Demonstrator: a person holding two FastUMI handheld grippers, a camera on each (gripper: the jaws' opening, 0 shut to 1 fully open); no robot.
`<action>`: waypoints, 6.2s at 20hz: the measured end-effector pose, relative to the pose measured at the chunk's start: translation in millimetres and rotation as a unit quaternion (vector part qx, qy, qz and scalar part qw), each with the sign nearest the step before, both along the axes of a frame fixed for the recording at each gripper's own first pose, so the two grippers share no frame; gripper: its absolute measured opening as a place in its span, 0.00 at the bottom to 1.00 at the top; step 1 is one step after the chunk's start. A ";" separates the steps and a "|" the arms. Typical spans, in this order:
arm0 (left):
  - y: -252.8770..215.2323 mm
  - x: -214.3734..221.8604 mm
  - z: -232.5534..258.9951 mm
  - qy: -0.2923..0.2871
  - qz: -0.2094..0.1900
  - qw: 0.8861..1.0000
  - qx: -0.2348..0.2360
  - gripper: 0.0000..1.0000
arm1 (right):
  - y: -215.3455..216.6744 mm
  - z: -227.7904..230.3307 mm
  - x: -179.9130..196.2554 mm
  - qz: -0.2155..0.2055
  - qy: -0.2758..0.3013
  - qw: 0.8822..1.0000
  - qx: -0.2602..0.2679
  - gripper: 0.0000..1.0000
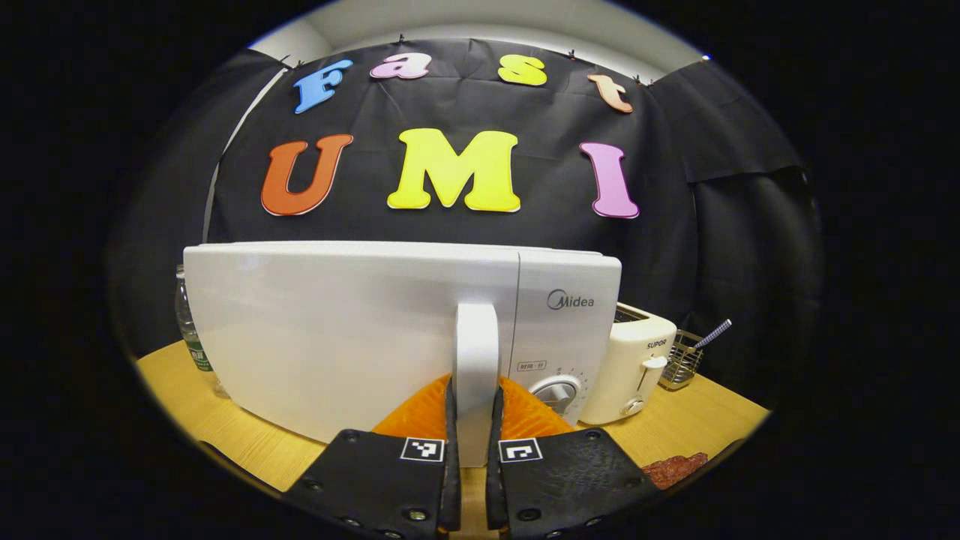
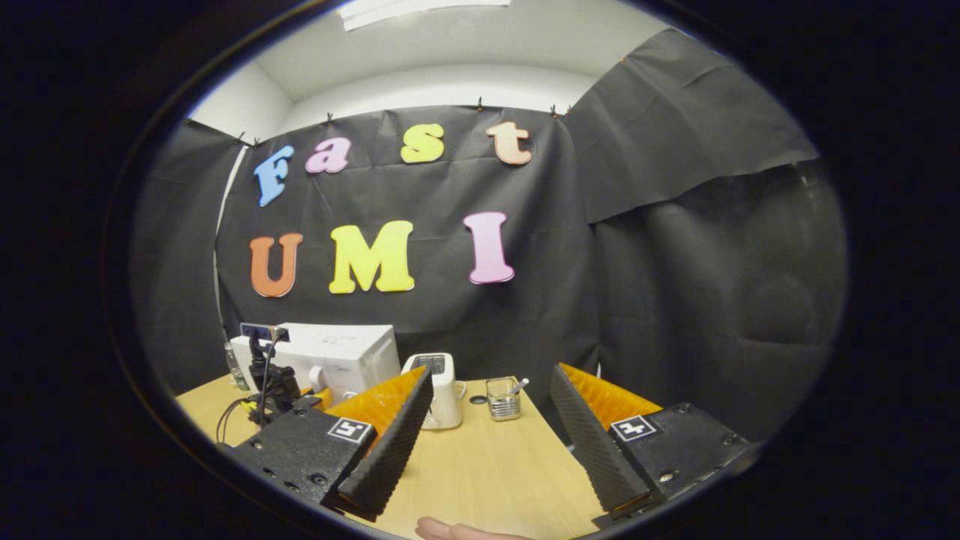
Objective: Open the microwave oven with the left hand, put the food in, and close the microwave oven.
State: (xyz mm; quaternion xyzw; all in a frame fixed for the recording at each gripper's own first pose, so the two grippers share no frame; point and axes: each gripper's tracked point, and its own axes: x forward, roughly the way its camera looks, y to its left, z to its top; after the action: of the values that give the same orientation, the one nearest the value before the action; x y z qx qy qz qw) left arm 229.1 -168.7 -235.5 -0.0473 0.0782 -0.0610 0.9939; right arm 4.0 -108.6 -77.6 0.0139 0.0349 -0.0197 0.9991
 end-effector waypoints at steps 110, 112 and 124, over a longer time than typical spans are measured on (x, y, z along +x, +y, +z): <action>255.6 -274.0 160.1 -0.070 0.088 0.994 -0.005 0.93 | 191.6 -202.4 88.2 0.223 0.401 0.874 0.161 0.14; 262.3 -280.2 157.0 -0.078 0.100 0.992 0.016 0.93 | 201.4 -188.1 78.8 0.221 0.378 0.889 0.132 0.14; 284.1 -299.7 136.2 -0.080 0.098 0.991 -0.031 0.93 | 316.9 -175.7 14.9 0.271 0.304 0.913 -0.014 0.15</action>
State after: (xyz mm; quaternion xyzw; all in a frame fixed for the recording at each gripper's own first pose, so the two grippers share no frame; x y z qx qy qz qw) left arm -70.6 115.3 -99.3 -0.0801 -0.0085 0.0312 0.9963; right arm 18.9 208.4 -253.3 -0.0163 0.3389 0.2486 0.9072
